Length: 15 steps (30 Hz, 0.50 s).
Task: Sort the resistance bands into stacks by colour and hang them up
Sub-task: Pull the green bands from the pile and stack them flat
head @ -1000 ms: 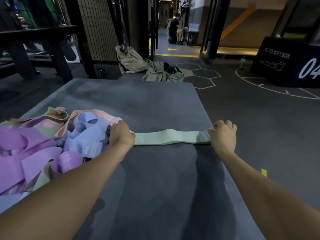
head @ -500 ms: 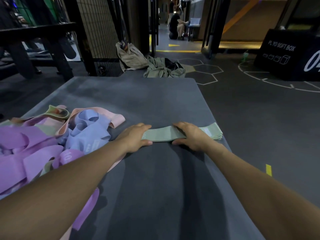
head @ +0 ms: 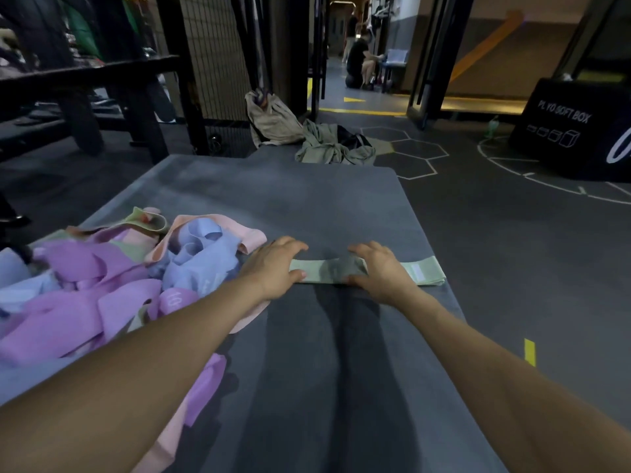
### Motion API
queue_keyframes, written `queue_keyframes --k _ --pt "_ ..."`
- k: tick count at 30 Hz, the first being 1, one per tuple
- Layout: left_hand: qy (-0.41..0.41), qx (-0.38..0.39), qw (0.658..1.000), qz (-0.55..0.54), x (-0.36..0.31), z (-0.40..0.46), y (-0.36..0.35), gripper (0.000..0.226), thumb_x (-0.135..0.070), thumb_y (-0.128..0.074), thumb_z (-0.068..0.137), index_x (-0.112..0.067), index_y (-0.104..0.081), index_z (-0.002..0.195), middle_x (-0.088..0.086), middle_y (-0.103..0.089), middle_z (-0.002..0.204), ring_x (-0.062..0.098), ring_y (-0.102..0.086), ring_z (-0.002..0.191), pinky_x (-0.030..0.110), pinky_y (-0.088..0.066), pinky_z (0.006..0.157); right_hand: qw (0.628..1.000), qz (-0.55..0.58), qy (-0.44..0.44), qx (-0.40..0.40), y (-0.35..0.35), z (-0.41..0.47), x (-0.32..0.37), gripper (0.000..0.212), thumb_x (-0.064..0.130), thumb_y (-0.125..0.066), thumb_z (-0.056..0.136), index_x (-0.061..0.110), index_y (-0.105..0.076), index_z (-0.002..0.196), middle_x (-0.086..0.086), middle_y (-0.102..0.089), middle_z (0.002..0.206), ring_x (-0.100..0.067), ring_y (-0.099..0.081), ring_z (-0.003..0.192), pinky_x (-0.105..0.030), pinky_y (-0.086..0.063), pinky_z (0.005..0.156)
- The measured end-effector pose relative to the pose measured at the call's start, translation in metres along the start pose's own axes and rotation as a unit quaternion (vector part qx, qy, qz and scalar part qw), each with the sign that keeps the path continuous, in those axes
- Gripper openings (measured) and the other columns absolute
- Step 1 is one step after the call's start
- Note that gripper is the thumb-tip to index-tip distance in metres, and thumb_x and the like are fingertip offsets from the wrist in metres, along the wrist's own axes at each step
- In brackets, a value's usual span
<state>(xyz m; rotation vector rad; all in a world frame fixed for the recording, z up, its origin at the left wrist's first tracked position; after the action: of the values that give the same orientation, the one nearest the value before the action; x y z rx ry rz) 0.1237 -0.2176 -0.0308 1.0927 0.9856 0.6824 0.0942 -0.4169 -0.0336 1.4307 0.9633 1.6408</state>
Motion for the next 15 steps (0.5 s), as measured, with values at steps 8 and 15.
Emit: queue_keyframes --k 8,15 --pt "0.029 -0.061 0.997 -0.048 0.016 -0.088 0.050 0.039 -0.016 -0.057 0.086 -0.014 -0.054 0.125 0.007 -0.053 0.127 0.025 -0.047 0.121 0.038 -0.039 0.099 0.998 0.045 0.037 -0.017 -0.008 -0.041 0.095 0.049 0.029 -0.069 0.082 0.008 -0.054 0.125 -0.011 -0.055 0.120 -0.028 -0.053 0.111 -0.029 -0.037 0.090" --pt "0.067 -0.097 0.991 -0.060 0.045 -0.170 0.087 0.040 -0.015 -0.055 0.086 -0.015 -0.055 0.126 0.008 -0.052 0.129 0.026 -0.048 0.121 0.037 -0.040 0.098 0.992 0.106 0.065 0.005 -0.030 -0.080 0.190 0.036 0.022 -0.069 0.083 0.004 -0.060 0.113 -0.007 -0.058 0.104 -0.024 -0.054 0.095 -0.028 -0.039 0.080"
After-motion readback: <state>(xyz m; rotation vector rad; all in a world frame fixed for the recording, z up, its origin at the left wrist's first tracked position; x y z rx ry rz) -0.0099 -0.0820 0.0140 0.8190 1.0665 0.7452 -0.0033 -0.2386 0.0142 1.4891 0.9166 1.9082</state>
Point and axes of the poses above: each hand's wrist, its own z-axis towards the middle knuckle, its own y-axis out of the back of the hand, x = y × z, the point moved 1 cm from there along z, towards the middle knuckle
